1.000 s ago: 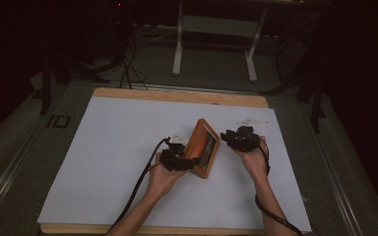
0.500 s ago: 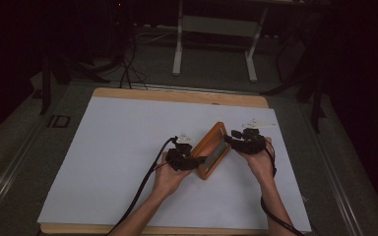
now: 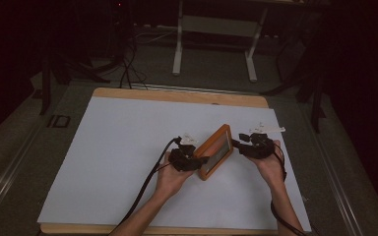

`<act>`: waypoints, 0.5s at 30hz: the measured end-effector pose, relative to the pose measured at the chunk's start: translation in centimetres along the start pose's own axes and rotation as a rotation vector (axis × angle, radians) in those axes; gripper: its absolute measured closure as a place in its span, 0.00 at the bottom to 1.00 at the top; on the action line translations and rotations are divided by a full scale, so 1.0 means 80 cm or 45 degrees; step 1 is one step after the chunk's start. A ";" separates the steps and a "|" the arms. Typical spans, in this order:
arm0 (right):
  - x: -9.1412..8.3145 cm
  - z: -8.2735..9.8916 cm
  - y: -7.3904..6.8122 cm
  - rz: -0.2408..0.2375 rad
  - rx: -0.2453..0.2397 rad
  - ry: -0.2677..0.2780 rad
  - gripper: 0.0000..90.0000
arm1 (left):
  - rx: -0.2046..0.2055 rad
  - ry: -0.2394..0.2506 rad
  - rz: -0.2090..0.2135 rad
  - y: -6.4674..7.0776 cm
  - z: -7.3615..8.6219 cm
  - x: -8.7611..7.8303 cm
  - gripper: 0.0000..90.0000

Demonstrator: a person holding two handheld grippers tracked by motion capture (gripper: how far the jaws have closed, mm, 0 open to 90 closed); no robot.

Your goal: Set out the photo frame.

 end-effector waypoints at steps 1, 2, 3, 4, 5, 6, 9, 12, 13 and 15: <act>-0.001 0.000 -0.001 -0.001 -0.007 -0.003 0.60 | 0.007 0.002 0.002 0.001 0.000 0.000 0.74; -0.001 0.001 -0.001 -0.007 -0.013 -0.003 0.59 | 0.010 0.002 0.002 0.002 0.000 0.000 0.74; -0.002 0.001 -0.002 -0.015 -0.014 0.001 0.59 | 0.011 0.003 0.003 0.002 0.000 0.000 0.74; -0.004 0.001 -0.002 -0.017 -0.018 0.002 0.59 | 0.016 0.003 0.003 0.003 -0.001 0.001 0.74; -0.005 0.002 -0.001 -0.019 -0.019 -0.001 0.59 | 0.019 0.004 0.003 0.004 -0.001 0.001 0.74; -0.005 0.003 -0.001 -0.018 -0.023 -0.004 0.59 | 0.026 0.002 0.002 0.004 -0.001 0.001 0.75; -0.009 0.005 0.001 -0.015 -0.024 -0.009 0.59 | 0.045 0.004 0.011 0.007 -0.002 0.001 0.75; -0.012 0.007 0.004 -0.013 -0.017 -0.003 0.59 | 0.064 0.009 0.013 0.009 -0.002 0.002 0.76; -0.012 0.008 0.004 -0.014 -0.014 -0.003 0.59 | 0.070 0.010 0.013 0.010 -0.002 0.001 0.76; -0.015 0.009 0.005 -0.022 -0.020 -0.001 0.59 | 0.078 0.012 0.013 0.011 -0.002 0.001 0.76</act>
Point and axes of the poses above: each handheld gripper's, and its own axes: x roughly forward along the jaws, z roughly out of its underside, y roughly to its right, the point moved 5 cm from there along x, roughly forward along the jaws, and after that the axes turned 11 degrees about y, right-handed, at the moved point
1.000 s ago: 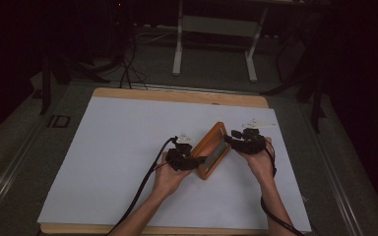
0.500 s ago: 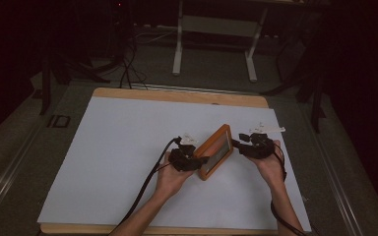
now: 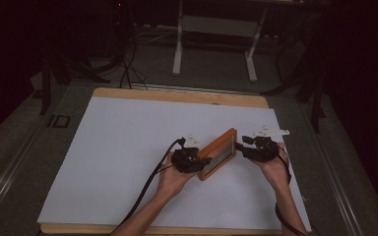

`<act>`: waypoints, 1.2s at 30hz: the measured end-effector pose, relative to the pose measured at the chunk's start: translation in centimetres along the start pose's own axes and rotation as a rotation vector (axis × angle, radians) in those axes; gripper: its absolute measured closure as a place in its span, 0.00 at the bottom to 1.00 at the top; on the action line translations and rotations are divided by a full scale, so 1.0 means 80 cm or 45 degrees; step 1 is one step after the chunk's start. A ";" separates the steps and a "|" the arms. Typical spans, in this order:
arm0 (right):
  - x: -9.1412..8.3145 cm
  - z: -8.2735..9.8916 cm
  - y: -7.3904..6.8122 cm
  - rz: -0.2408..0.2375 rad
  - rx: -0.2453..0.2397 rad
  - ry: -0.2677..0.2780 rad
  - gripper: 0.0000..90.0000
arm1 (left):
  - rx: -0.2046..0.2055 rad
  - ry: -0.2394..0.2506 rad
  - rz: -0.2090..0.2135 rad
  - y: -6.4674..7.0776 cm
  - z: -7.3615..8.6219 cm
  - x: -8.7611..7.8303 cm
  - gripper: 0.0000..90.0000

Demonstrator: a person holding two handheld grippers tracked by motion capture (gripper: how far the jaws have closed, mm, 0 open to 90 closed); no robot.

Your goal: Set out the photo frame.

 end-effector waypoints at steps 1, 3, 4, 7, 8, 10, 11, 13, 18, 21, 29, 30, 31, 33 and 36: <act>-0.001 0.001 0.000 -0.003 -0.001 0.003 0.59 | 0.004 0.000 0.000 0.000 0.000 0.000 0.76; -0.004 0.002 0.000 -0.012 -0.007 0.008 0.59 | 0.011 0.002 0.002 0.000 0.000 -0.001 0.76; -0.005 0.002 0.000 -0.010 -0.008 0.007 0.59 | 0.014 0.003 0.003 -0.001 -0.001 -0.001 0.77; -0.008 0.003 0.001 -0.010 -0.004 0.015 0.59 | -0.001 0.014 0.010 -0.004 -0.003 -0.002 0.77; -0.009 0.003 0.002 -0.013 -0.002 0.017 0.59 | -0.003 0.018 0.013 -0.006 -0.004 -0.003 0.77; -0.011 0.003 0.003 -0.014 0.004 0.023 0.59 | -0.024 0.032 0.022 -0.008 -0.007 -0.005 0.77; -0.011 0.002 0.004 -0.020 0.010 0.028 0.59 | -0.026 0.038 0.024 -0.009 -0.009 -0.006 0.77; -0.012 0.001 0.004 -0.030 0.023 0.040 0.60 | -0.025 0.048 0.028 -0.011 -0.014 -0.008 0.77; -0.010 0.000 0.001 -0.044 0.019 0.046 0.60 | 0.002 0.067 0.029 -0.012 -0.026 -0.013 0.77; -0.009 -0.001 -0.001 -0.053 0.016 0.052 0.60 | 0.024 0.070 0.029 -0.015 -0.034 -0.017 0.77; -0.007 -0.008 -0.011 -0.122 -0.023 0.061 0.60 | 0.152 0.057 0.072 -0.022 -0.055 -0.033 0.77; -0.006 -0.010 -0.013 -0.132 -0.028 0.065 0.60 | 0.170 0.053 0.079 -0.023 -0.058 -0.035 0.77; -0.006 -0.011 -0.014 -0.140 -0.034 0.069 0.60 | 0.187 0.046 0.085 -0.023 -0.061 -0.037 0.77; -0.005 -0.014 -0.017 -0.149 -0.045 0.076 0.60 | 0.215 0.039 0.098 -0.023 -0.066 -0.041 0.77; -0.001 -0.019 -0.023 -0.165 -0.058 0.087 0.57 | 0.258 0.020 0.118 -0.022 -0.072 -0.046 0.77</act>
Point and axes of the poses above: each handheld gripper's, and its own axes: x roughly forward along the jaws, z roughly out of its underside, y roughly to its right, the point moved 5 cm from there along x, roughly forward along the jaws, and after that the axes turned 11 degrees about y, right-handed, at the moved point
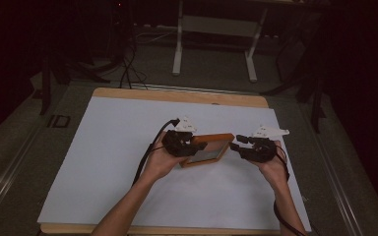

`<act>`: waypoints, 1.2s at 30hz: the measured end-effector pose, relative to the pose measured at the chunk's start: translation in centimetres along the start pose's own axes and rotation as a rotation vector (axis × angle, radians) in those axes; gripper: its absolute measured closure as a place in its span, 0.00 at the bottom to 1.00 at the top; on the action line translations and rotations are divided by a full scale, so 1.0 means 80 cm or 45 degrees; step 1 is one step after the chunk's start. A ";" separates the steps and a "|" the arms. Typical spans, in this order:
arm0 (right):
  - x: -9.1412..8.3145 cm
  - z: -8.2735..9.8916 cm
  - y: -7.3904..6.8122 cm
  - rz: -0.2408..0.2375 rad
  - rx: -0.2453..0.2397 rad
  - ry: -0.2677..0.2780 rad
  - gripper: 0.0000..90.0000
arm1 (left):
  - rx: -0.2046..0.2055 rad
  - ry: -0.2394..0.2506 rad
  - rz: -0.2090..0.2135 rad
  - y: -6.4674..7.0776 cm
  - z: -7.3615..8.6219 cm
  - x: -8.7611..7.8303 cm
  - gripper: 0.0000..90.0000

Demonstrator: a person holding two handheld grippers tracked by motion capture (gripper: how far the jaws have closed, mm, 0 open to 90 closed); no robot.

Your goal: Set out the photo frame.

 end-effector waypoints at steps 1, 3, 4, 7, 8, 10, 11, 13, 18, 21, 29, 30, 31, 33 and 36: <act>0.002 -0.002 -0.001 0.001 -0.006 0.003 0.56 | 0.009 -0.007 0.005 0.000 -0.002 -0.001 0.77; 0.007 -0.005 -0.006 -0.021 -0.022 0.009 0.54 | 0.029 -0.018 0.023 0.000 -0.006 -0.003 0.77; 0.009 -0.007 -0.009 -0.034 -0.029 0.015 0.52 | 0.037 -0.026 0.031 0.000 -0.008 -0.005 0.77; 0.016 -0.012 -0.019 -0.085 -0.059 0.020 0.49 | 0.042 -0.035 0.040 -0.003 -0.014 -0.009 0.77; 0.019 -0.014 -0.022 -0.094 -0.070 0.024 0.47 | 0.048 -0.042 0.040 -0.004 -0.015 -0.010 0.77; 0.024 -0.017 -0.029 -0.124 -0.084 0.028 0.46 | 0.057 -0.051 0.046 -0.006 -0.017 -0.013 0.77; 0.027 -0.019 -0.032 -0.135 -0.092 0.031 0.46 | 0.061 -0.058 0.051 -0.006 -0.018 -0.015 0.77; 0.033 -0.022 -0.039 -0.166 -0.109 0.030 0.45 | 0.075 -0.071 0.064 -0.007 -0.020 -0.017 0.77; 0.048 -0.032 -0.056 -0.260 -0.148 0.006 0.44 | 0.123 -0.115 0.085 -0.007 -0.025 -0.021 0.77; 0.056 -0.039 -0.067 -0.301 -0.182 0.006 0.43 | 0.145 -0.124 0.085 -0.007 -0.030 -0.023 0.77; 0.069 -0.049 -0.083 -0.346 -0.188 0.046 0.42 | 0.222 -0.200 0.099 -0.010 -0.040 -0.024 0.76; 0.071 -0.049 -0.084 -0.347 -0.190 0.047 0.42 | 0.220 -0.202 0.099 -0.011 -0.039 -0.023 0.76; 0.072 -0.048 -0.085 -0.350 -0.189 0.045 0.42 | 0.221 -0.210 0.098 -0.012 -0.038 -0.021 0.76; 0.074 -0.047 -0.085 -0.353 -0.187 0.045 0.42 | 0.222 -0.212 0.098 -0.012 -0.036 -0.018 0.76; 0.075 -0.045 -0.084 -0.353 -0.187 0.045 0.41 | 0.213 -0.193 0.101 -0.012 -0.037 -0.015 0.76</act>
Point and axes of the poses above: each handheld gripper's, and its own axes: x roughly forward along the jaws, z roughly out of its underside, y roughly to its right, the point moved 5 cm from there along x, roughly forward along the jaws, and after that the axes turned 11 degrees about y, right-handed, at the moved point
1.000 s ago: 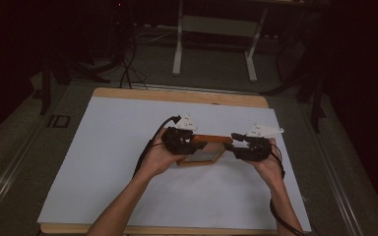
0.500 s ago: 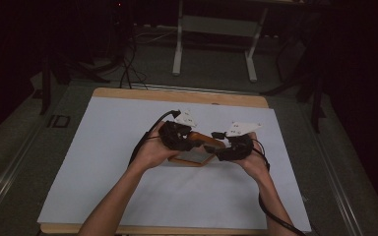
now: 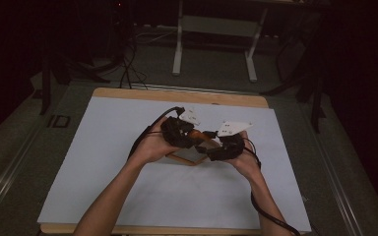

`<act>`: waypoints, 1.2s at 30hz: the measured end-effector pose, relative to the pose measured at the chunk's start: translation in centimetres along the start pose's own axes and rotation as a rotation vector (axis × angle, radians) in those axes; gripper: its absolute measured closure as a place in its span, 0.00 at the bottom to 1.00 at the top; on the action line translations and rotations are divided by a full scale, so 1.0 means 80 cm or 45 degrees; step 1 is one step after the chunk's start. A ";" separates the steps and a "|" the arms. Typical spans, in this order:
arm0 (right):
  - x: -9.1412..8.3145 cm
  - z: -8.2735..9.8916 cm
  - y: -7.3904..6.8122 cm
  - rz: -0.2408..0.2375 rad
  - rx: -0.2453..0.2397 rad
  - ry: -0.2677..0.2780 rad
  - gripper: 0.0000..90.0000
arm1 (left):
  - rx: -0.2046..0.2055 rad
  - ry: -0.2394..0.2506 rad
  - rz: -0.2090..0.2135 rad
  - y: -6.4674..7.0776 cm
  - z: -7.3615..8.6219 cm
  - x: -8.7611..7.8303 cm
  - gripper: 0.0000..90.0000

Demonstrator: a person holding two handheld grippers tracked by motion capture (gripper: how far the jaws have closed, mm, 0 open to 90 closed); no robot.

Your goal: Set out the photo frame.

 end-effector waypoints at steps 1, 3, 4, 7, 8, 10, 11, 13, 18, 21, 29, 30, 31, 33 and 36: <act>0.000 0.000 0.000 0.000 -0.001 0.000 0.41 | 0.000 0.006 0.006 0.000 0.000 0.001 0.76; -0.001 0.000 0.001 -0.001 -0.005 0.000 0.42 | -0.006 0.013 0.014 -0.001 -0.001 0.003 0.76; -0.001 0.000 0.001 0.003 -0.007 0.001 0.42 | -0.005 0.014 0.017 -0.002 -0.001 0.003 0.76; -0.002 0.002 0.003 0.015 -0.009 0.003 0.43 | -0.032 0.031 0.007 -0.003 -0.001 0.005 0.74; -0.003 0.002 0.003 0.021 -0.006 0.007 0.45 | -0.036 0.036 0.005 -0.004 -0.001 0.005 0.73; -0.005 0.003 0.004 0.022 -0.002 0.013 0.48 | -0.051 0.062 -0.003 -0.006 -0.003 0.003 0.70; -0.007 0.004 0.004 0.021 -0.002 0.009 0.50 | -0.064 0.081 -0.008 -0.007 -0.005 0.001 0.69; -0.008 0.006 0.003 0.016 -0.010 -0.005 0.56 | -0.086 0.101 -0.006 -0.009 -0.008 -0.002 0.66; -0.011 0.009 0.000 -0.017 -0.035 -0.014 0.70 | -0.093 0.097 -0.026 -0.011 -0.006 -0.002 0.59; -0.013 0.009 -0.004 -0.032 -0.071 -0.015 0.74 | -0.123 0.129 -0.026 -0.013 -0.005 -0.002 0.59; -0.022 0.013 -0.004 -0.034 -0.115 -0.040 0.76 | -0.121 0.198 -0.039 -0.016 -0.008 -0.014 0.50; -0.023 0.014 -0.004 -0.029 -0.111 -0.038 0.76 | -0.121 0.209 -0.048 -0.017 -0.008 -0.016 0.48; -0.024 0.015 -0.003 -0.026 -0.108 -0.035 0.76 | -0.128 0.230 -0.060 -0.018 -0.008 -0.019 0.46; -0.027 0.018 -0.002 -0.025 -0.095 -0.033 0.76 | -0.136 0.259 -0.066 -0.021 -0.004 -0.026 0.44; -0.031 0.021 0.000 -0.024 -0.087 -0.032 0.76 | -0.156 0.285 -0.085 -0.025 0.006 -0.032 0.43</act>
Point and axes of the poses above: each handheld gripper's, and its own axes: x roughly forward along the jaws, z roughly out of its underside, y roughly to its right, the point moved 5 cm from there along x, roughly forward along the jaws, and after that the axes turned 11 degrees about y, right-handed, at the moved point
